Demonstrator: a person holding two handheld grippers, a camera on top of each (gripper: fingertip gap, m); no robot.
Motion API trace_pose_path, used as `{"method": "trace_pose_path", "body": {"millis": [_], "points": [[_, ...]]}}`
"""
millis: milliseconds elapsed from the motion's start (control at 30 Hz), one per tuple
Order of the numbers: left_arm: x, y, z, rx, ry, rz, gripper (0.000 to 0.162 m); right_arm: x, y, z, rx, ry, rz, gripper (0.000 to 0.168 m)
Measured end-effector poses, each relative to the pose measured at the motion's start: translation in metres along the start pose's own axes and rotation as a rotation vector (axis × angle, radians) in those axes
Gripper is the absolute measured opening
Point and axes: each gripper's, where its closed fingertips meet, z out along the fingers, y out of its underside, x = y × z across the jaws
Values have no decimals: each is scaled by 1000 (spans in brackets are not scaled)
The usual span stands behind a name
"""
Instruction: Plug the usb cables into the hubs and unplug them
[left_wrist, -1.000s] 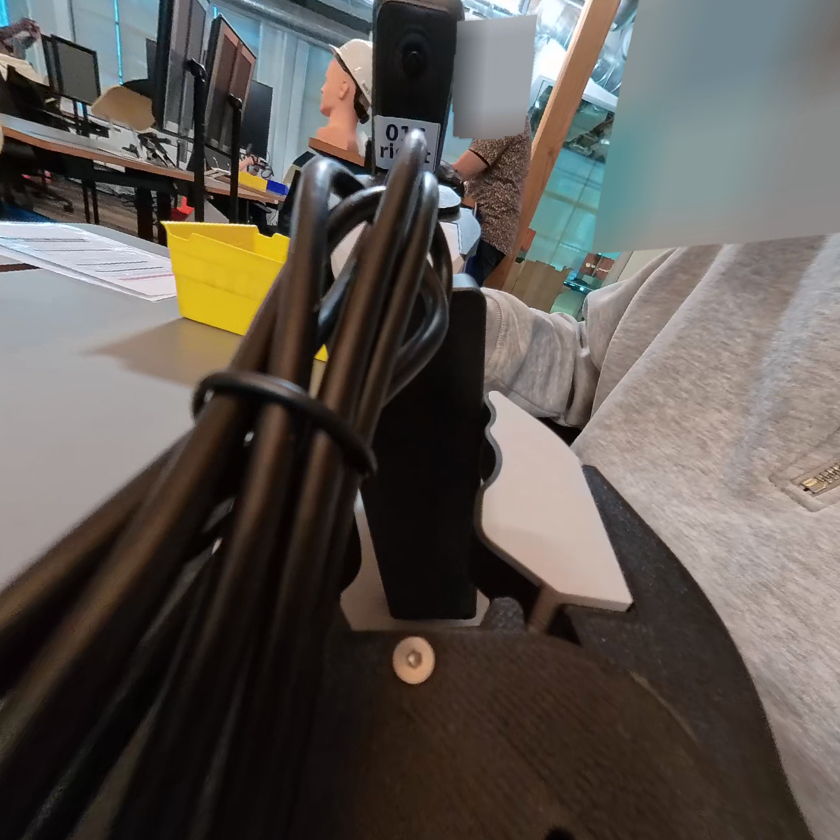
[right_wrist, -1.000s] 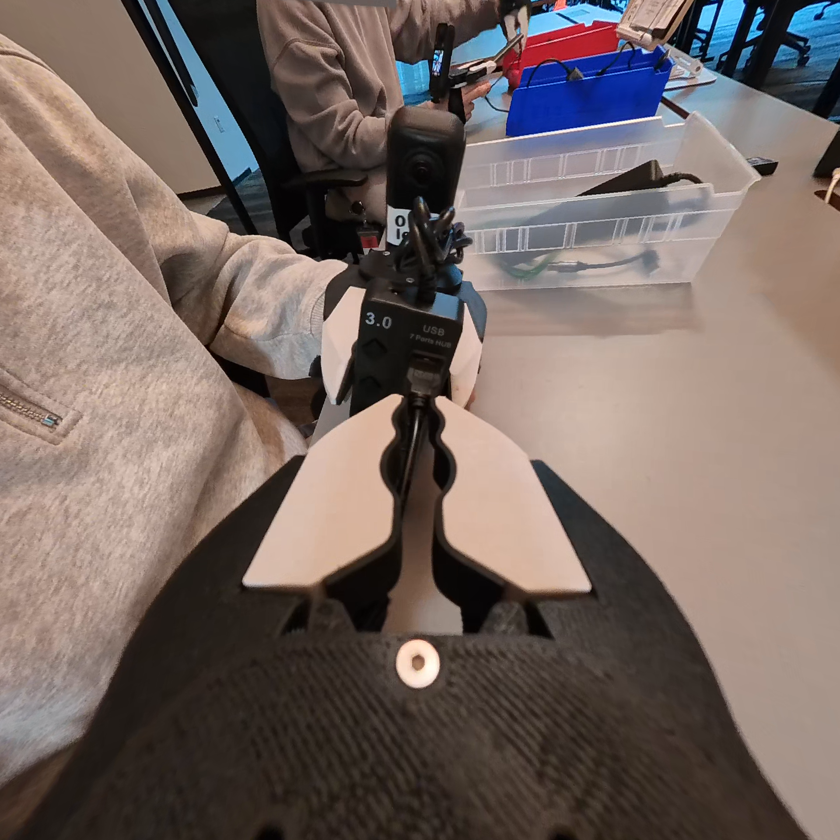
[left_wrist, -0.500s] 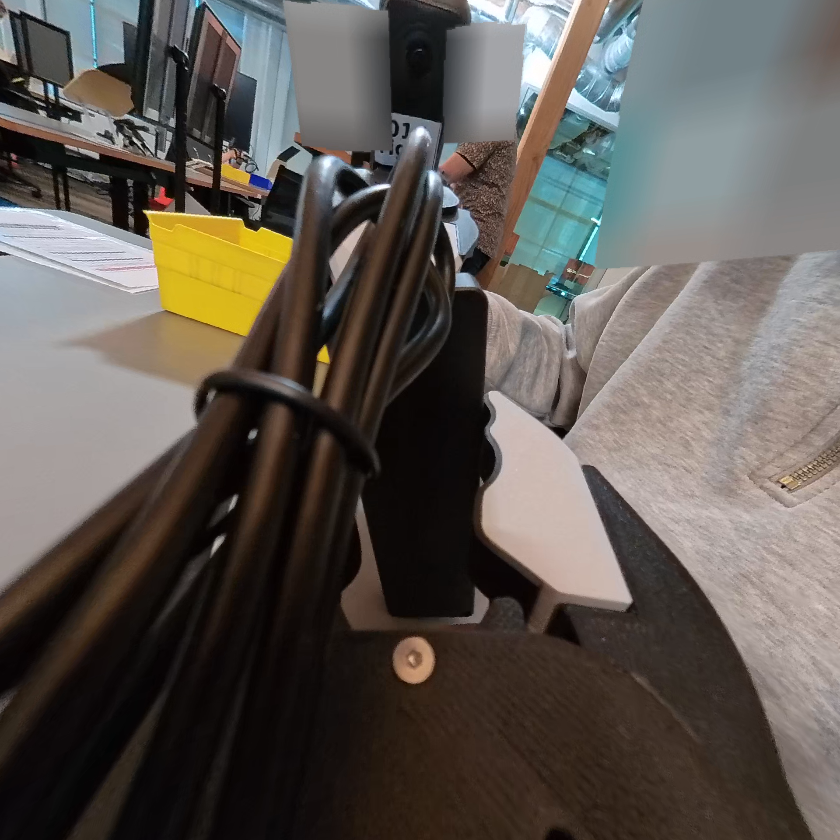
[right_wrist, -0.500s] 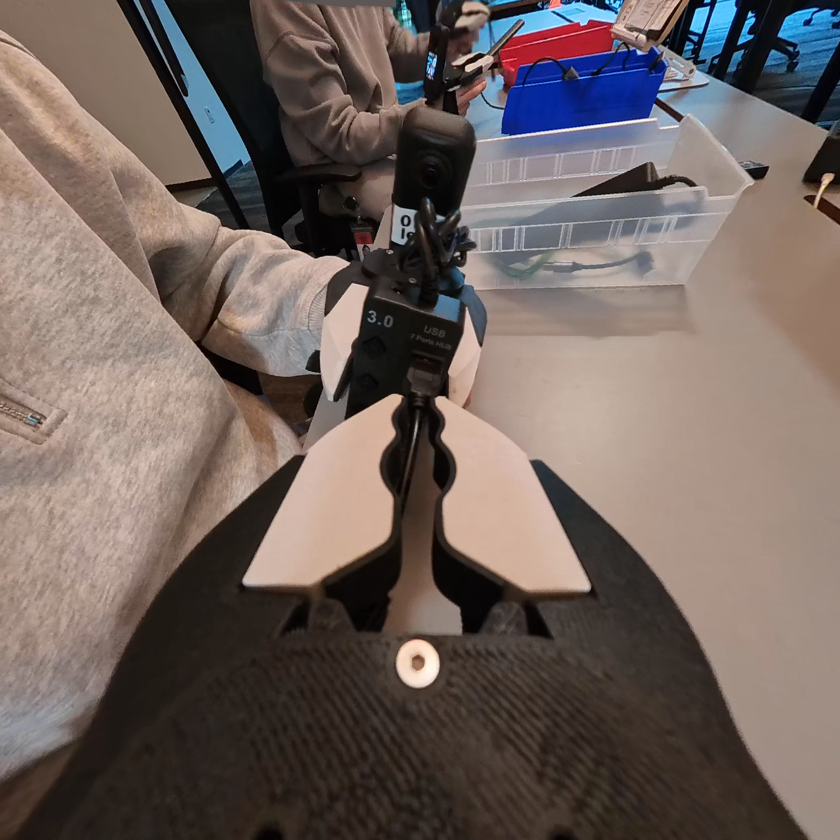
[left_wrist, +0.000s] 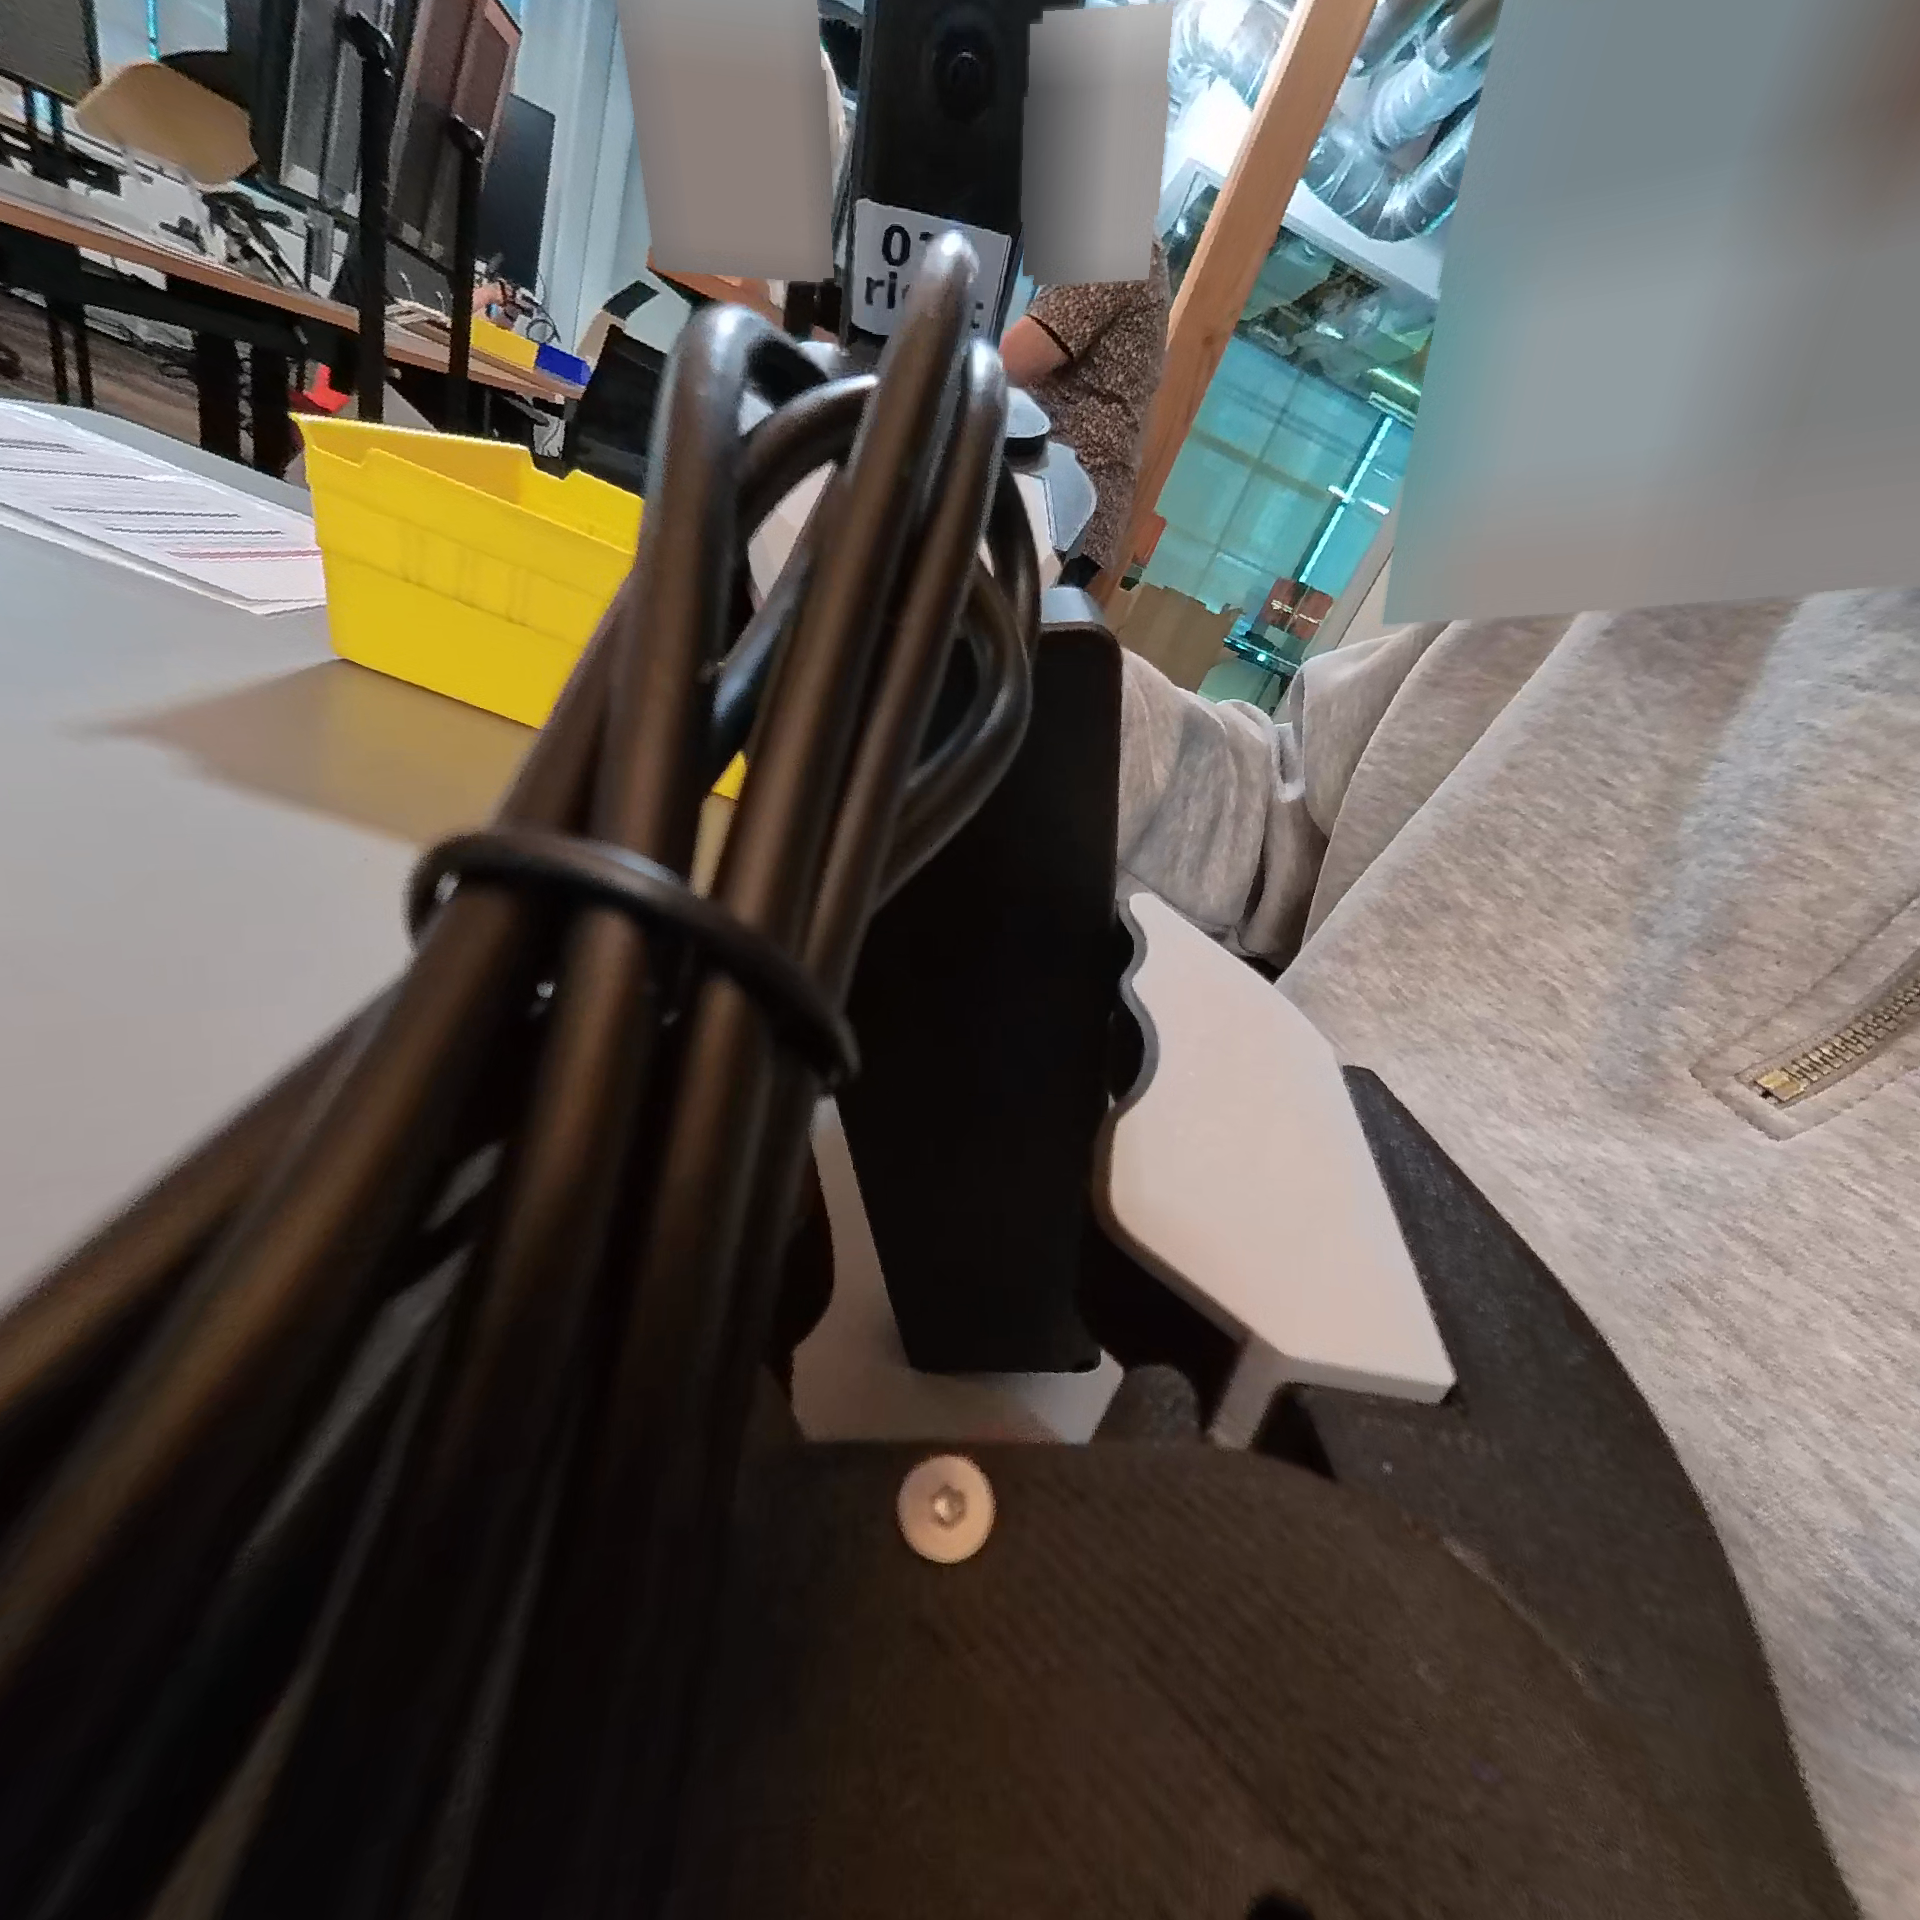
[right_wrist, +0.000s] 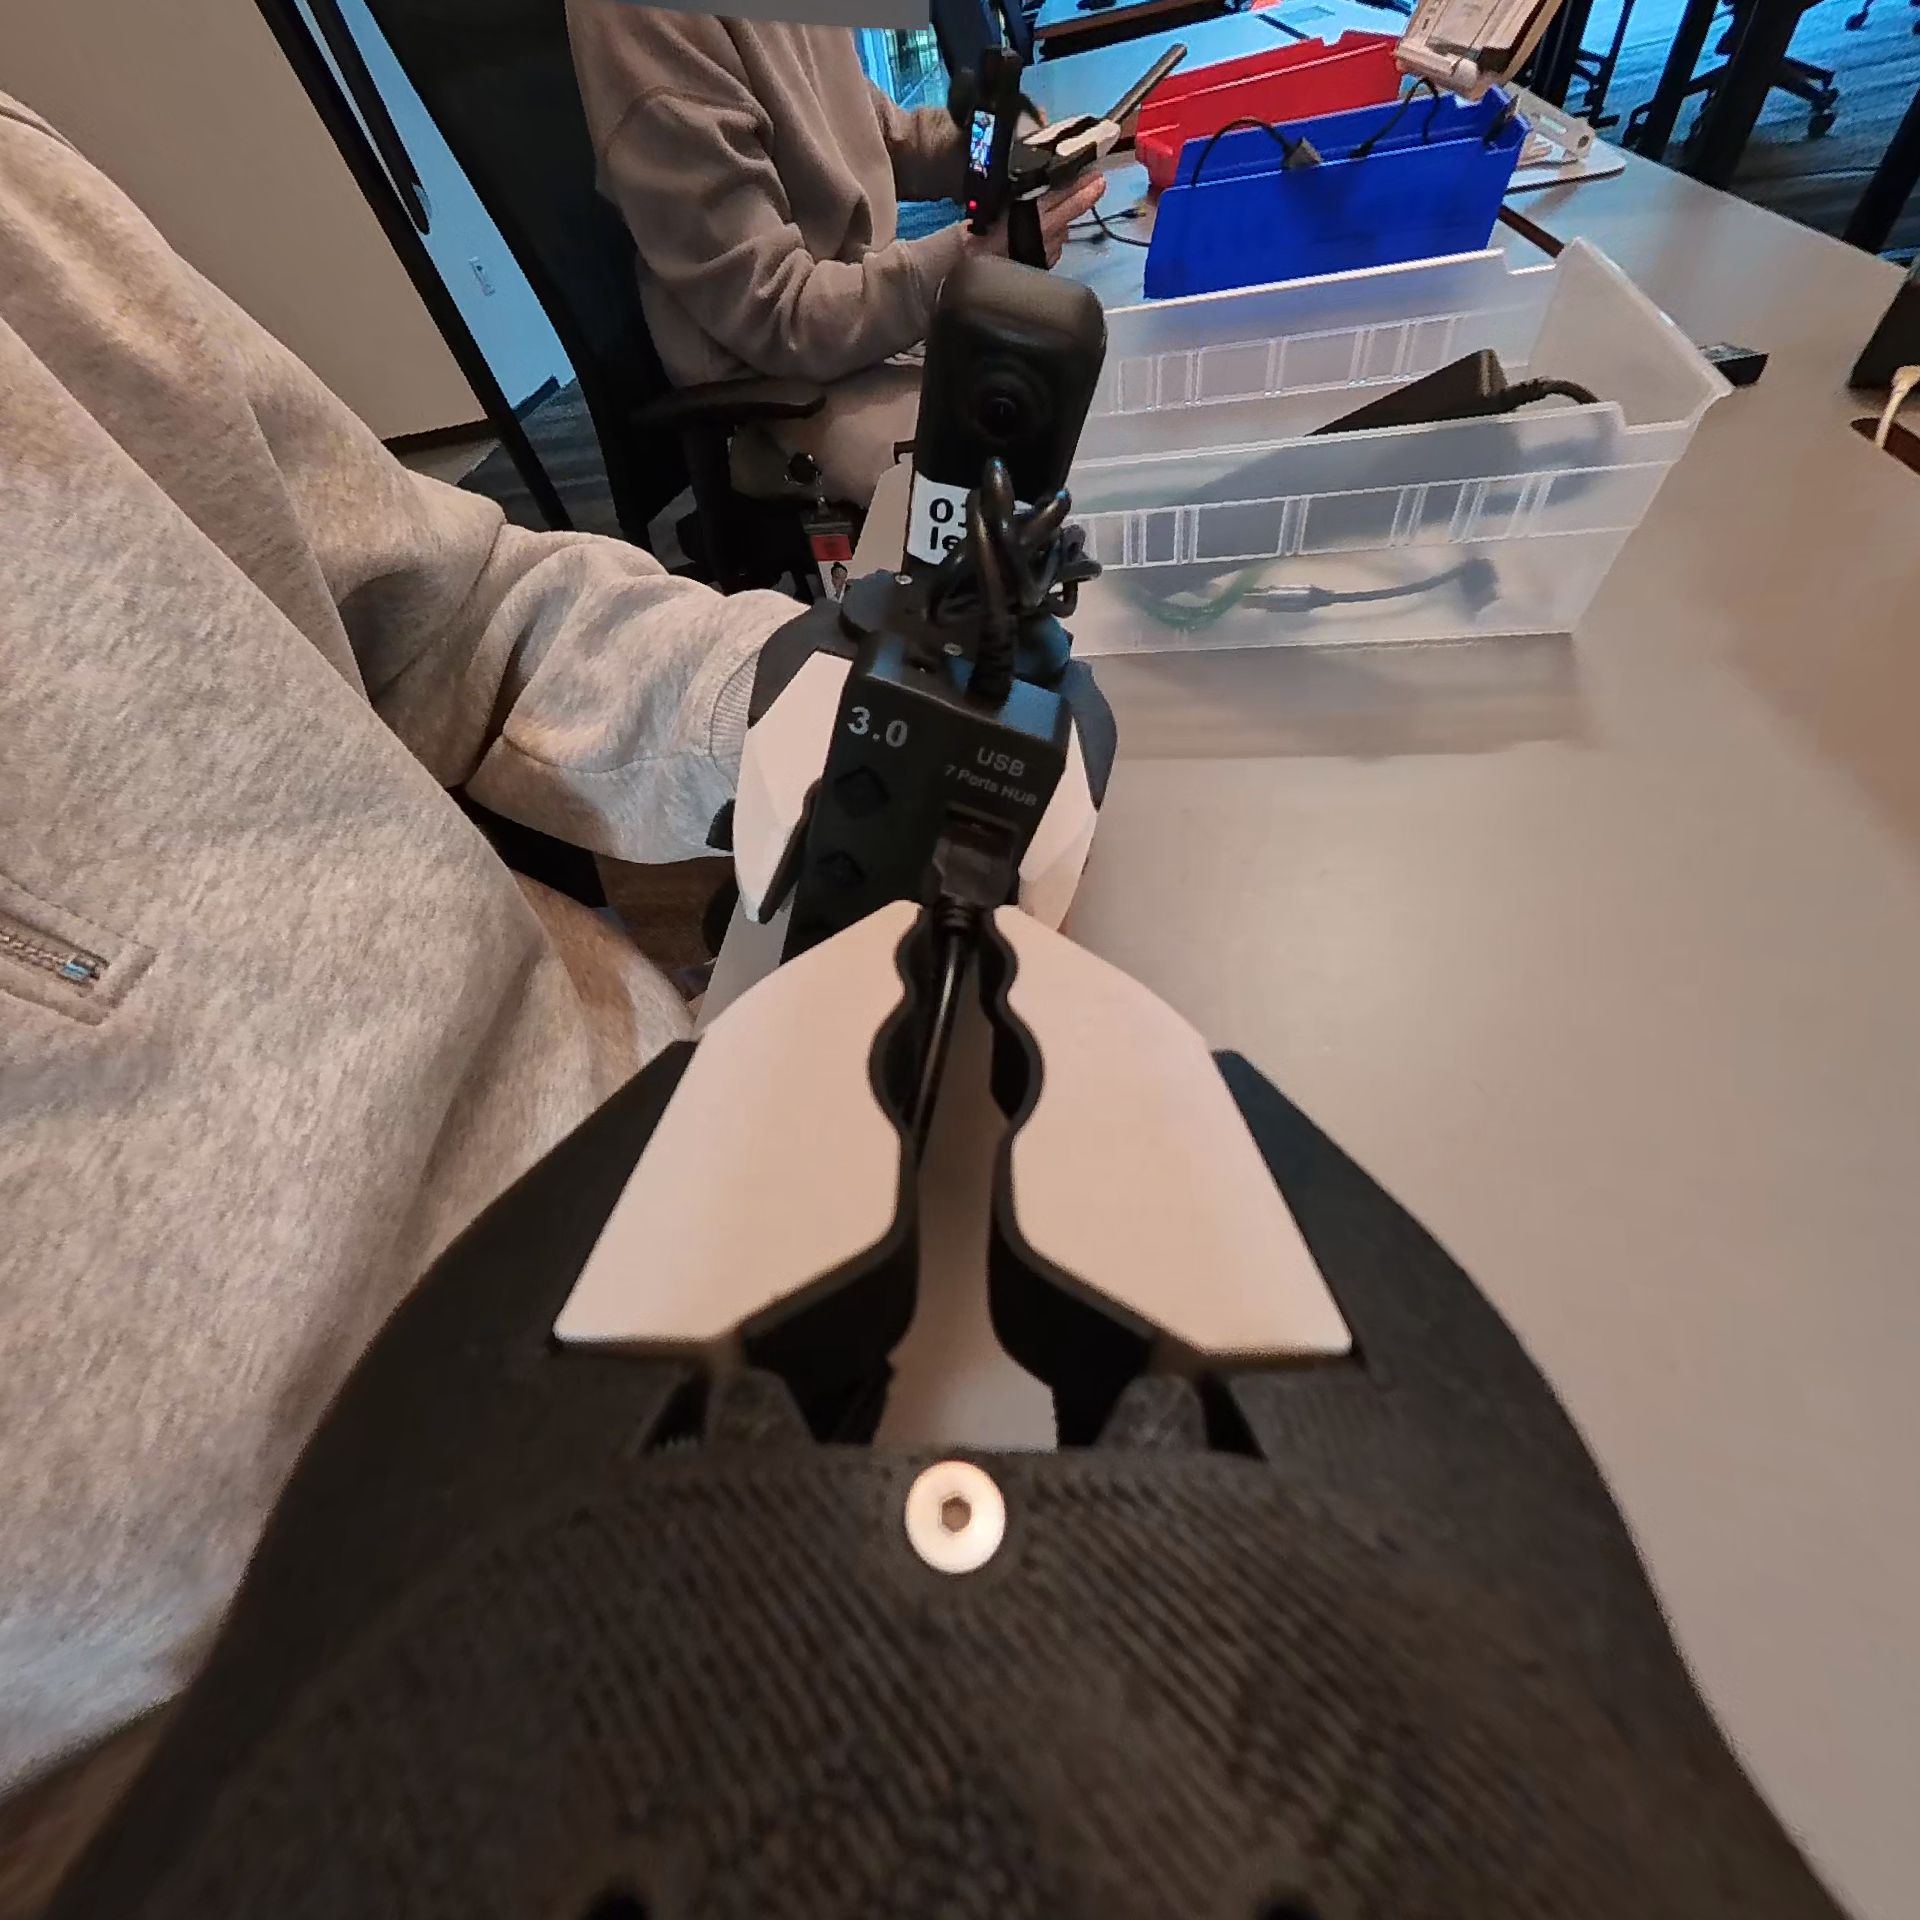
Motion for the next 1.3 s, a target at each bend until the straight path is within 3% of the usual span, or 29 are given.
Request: {"method": "trace_pose_path", "body": {"millis": [467,1067,1300], "points": [[-34,-19,-17,122,-226,78,58,29,-18,-22,139,136,68,18],[-31,-31,-24,205,-215,24,58,36,-32,-37,216,179,48,14],[-17,-34,-45,268,-251,12,58,61,-66,-31,262,216,35,13]]}}
